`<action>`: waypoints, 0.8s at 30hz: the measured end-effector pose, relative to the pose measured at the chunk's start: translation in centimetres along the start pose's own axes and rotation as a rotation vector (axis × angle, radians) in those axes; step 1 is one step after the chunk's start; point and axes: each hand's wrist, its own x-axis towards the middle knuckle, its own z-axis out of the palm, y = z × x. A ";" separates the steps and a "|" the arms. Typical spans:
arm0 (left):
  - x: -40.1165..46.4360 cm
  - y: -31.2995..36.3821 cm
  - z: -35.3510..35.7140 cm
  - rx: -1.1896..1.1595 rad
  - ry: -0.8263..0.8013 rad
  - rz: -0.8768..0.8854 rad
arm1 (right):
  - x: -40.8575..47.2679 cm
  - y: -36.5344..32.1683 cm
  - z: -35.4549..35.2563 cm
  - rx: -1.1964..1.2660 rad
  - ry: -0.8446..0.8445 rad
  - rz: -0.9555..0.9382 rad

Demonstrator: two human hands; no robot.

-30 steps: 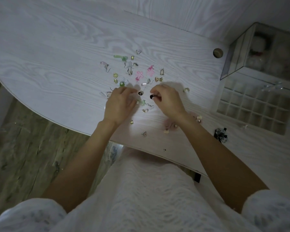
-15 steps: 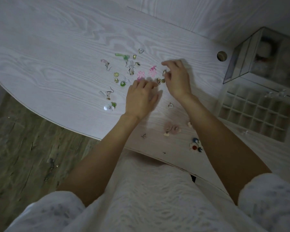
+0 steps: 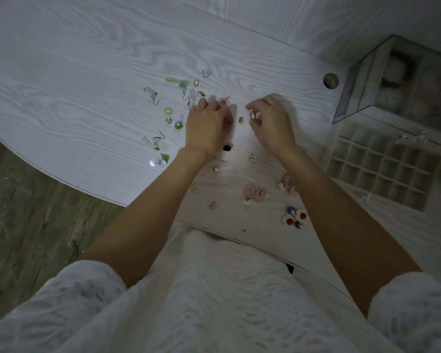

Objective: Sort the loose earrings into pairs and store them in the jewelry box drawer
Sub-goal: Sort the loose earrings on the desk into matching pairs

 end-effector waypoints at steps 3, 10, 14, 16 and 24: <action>-1.2 -1.4 -0.6 -0.020 0.007 0.009 | -0.7 -0.2 0.1 -0.049 0.020 -0.041; -4.0 -3.8 -1.8 -0.089 -0.019 -0.058 | -0.9 -0.9 0.9 -0.104 0.047 -0.126; -4.7 -3.8 -1.8 -0.131 -0.033 -0.089 | -1.0 -1.4 1.2 -0.117 0.028 -0.178; -4.9 -3.7 -1.7 -0.128 -0.030 -0.110 | -1.1 -1.5 1.3 -0.117 0.007 -0.201; -6.0 -3.4 -2.1 -0.161 0.011 -0.115 | -0.5 -1.6 0.9 0.081 -0.011 -0.122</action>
